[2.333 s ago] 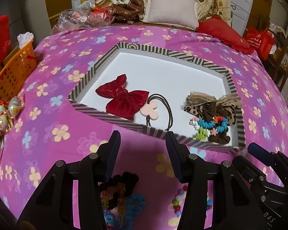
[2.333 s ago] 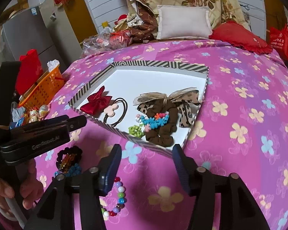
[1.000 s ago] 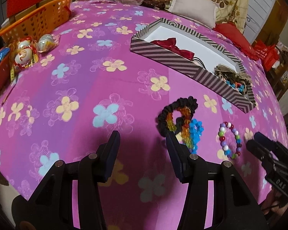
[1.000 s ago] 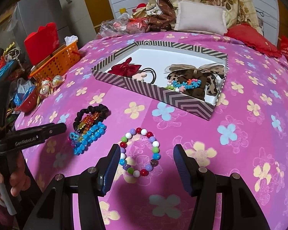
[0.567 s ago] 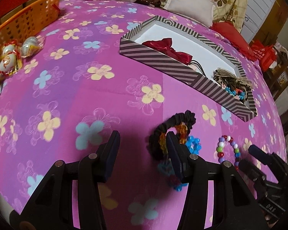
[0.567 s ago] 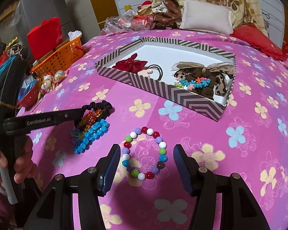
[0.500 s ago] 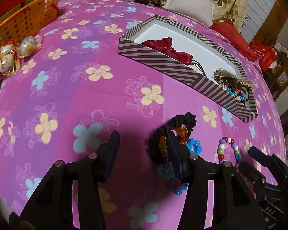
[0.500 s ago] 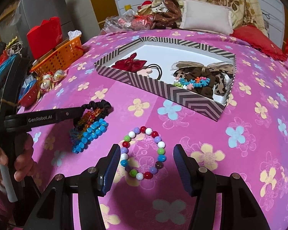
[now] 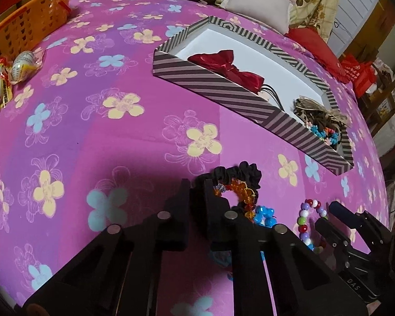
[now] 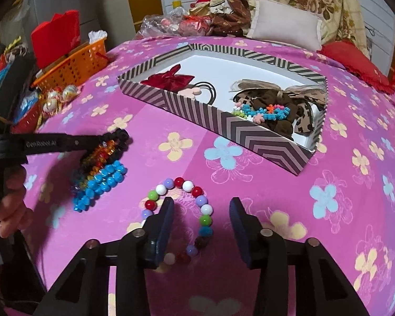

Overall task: Organize jewelry
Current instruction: 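Grasp the black beaded hair tie with the left tool while the right tool grasps the multicolour bead bracelet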

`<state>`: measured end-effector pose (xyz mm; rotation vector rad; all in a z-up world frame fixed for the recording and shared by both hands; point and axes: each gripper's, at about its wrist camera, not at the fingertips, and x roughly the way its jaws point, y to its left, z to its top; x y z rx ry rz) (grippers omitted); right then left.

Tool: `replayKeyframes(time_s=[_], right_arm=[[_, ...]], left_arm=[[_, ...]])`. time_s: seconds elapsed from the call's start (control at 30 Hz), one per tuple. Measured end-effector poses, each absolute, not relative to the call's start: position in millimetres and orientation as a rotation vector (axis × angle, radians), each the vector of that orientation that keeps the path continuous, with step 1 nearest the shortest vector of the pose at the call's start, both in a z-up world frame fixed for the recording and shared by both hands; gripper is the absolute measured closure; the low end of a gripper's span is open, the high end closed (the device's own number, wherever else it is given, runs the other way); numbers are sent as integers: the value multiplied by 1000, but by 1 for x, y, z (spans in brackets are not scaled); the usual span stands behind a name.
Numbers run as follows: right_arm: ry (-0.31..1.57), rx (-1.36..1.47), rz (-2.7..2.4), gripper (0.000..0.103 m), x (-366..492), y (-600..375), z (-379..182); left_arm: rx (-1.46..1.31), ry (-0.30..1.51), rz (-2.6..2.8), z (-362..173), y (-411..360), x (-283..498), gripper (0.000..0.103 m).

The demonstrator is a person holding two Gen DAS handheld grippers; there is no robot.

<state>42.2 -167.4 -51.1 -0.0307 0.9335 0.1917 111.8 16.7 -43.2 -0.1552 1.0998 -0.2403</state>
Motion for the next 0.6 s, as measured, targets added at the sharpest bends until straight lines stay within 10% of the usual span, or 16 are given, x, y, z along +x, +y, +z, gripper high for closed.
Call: replayKeyframes(time_s=[0.23, 0.6], right_arm=[[896, -121, 188, 92, 42, -158, -54], [855, -113, 167, 94, 30, -162, -41]], left_arm=[[-174, 1075, -233, -34, 25, 114, 98], [-181, 985, -214, 4, 42, 100, 100]])
